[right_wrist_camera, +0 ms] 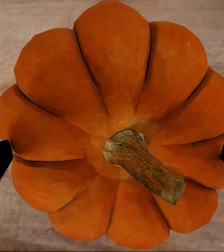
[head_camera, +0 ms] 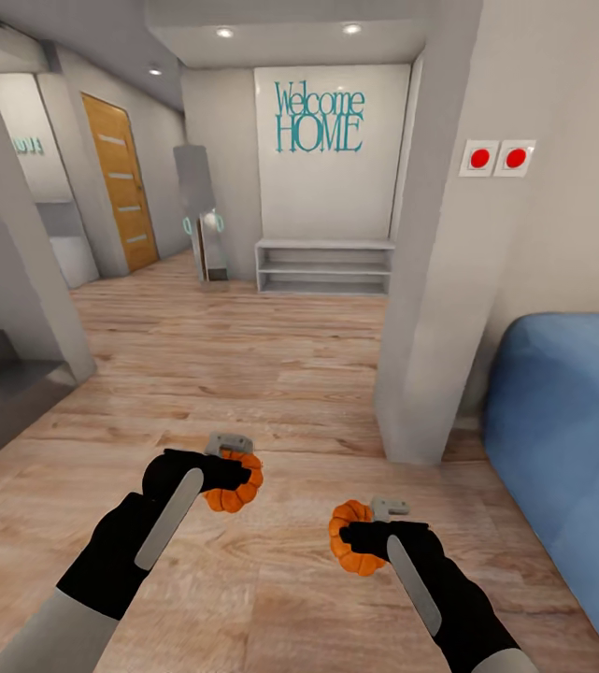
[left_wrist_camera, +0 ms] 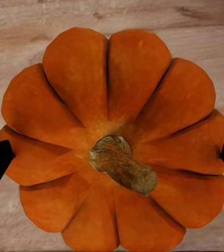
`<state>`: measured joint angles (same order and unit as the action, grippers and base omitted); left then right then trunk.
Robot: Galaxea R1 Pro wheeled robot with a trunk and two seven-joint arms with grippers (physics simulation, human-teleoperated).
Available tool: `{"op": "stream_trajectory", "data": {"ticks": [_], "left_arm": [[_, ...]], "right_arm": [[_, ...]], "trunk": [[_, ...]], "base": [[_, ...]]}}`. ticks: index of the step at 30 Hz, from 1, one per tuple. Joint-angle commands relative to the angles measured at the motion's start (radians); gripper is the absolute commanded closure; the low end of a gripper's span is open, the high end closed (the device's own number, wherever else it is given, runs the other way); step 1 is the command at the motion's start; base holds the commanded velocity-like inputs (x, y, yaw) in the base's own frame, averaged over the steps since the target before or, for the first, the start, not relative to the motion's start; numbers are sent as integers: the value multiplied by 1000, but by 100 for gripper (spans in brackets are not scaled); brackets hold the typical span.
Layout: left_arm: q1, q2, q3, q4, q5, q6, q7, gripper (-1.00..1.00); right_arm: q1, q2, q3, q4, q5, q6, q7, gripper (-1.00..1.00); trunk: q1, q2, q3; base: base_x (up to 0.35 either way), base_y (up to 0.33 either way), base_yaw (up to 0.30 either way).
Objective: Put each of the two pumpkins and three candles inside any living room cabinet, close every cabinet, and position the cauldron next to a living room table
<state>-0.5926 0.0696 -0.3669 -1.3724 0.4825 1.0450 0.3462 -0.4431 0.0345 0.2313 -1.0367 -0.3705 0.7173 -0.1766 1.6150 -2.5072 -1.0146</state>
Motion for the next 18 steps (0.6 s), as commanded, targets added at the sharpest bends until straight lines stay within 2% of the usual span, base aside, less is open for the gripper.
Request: {"op": "stream_trajectory", "data": {"ticks": [1, 12, 18], "left_arm": [[-1, 1, -2, 1, 9, 2, 11, 100], [-1, 1, -1, 6, 10, 2, 11, 100], [-1, 1, -1, 9, 9, 2, 11, 100]], "right_arm": [[-1, 0, 1, -1, -11, 3, -8, 100], [0, 2, 0, 4, -11, 4, -7, 100], [0, 2, 1, 4, -11, 4, -7, 100]], "trunk": [[0, 0, -1], [0, 0, -7], [-3, 1, 13]], "base": [[0, 0, 216], [-16, 0, 261], [-18, 0, 268]]}}
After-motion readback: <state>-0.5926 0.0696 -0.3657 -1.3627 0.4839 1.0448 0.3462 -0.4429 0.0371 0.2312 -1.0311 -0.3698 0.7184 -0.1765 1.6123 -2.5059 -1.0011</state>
